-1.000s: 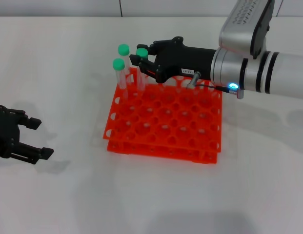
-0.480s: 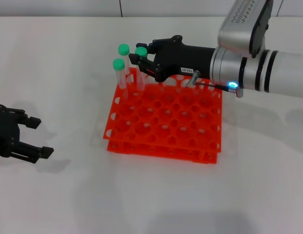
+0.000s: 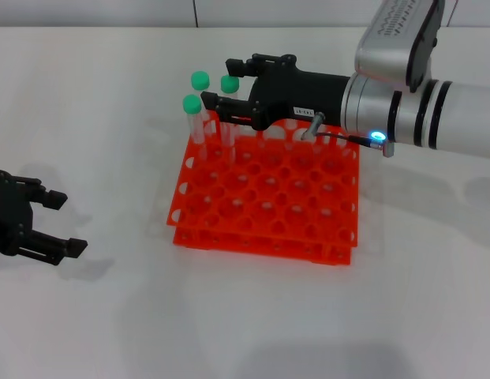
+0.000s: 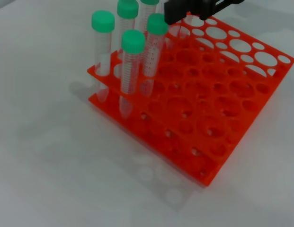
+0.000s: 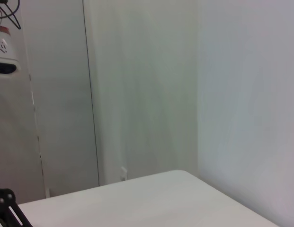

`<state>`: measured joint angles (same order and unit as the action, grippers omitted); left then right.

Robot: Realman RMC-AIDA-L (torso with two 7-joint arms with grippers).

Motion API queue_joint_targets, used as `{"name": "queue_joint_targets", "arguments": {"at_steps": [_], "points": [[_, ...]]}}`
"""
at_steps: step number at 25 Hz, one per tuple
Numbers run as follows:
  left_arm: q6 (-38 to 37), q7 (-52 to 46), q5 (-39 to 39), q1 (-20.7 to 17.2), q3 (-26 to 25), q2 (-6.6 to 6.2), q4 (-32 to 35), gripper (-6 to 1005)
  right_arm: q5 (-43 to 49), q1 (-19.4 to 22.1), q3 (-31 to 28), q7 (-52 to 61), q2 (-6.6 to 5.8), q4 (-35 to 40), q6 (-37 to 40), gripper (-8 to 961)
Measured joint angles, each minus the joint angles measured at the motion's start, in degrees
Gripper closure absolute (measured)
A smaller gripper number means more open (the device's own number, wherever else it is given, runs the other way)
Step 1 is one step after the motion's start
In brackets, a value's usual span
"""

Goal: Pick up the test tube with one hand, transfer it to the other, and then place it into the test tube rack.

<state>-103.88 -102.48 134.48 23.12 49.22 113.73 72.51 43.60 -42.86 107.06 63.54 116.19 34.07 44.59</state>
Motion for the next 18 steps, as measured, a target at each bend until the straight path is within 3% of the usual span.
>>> {"name": "queue_joint_targets", "arguments": {"at_steps": [4, 11, 14, 18], "points": [[-0.1, 0.2, -0.2, -0.1, -0.2, 0.0, 0.0, 116, 0.0, 1.7, -0.2, -0.3, -0.26, 2.4, 0.7, 360], [-0.4, 2.4, -1.9, -0.9, -3.0, 0.33, -0.2, 116, 1.3, 8.6, -3.9, -1.0, -1.6, 7.9, 7.1, 289], [-0.4, 3.8, -3.1, -1.2, -4.9, 0.77, -0.7, 116, 5.1, 11.1, -8.0, 2.2, -2.81, 8.4, 12.1, 289], [-0.5, 5.1, -6.4, -1.5, -6.8, 1.07, -2.0, 116, 16.2, 14.6, -17.6, 9.6, -4.32, 9.7, 19.7, 289]]}}
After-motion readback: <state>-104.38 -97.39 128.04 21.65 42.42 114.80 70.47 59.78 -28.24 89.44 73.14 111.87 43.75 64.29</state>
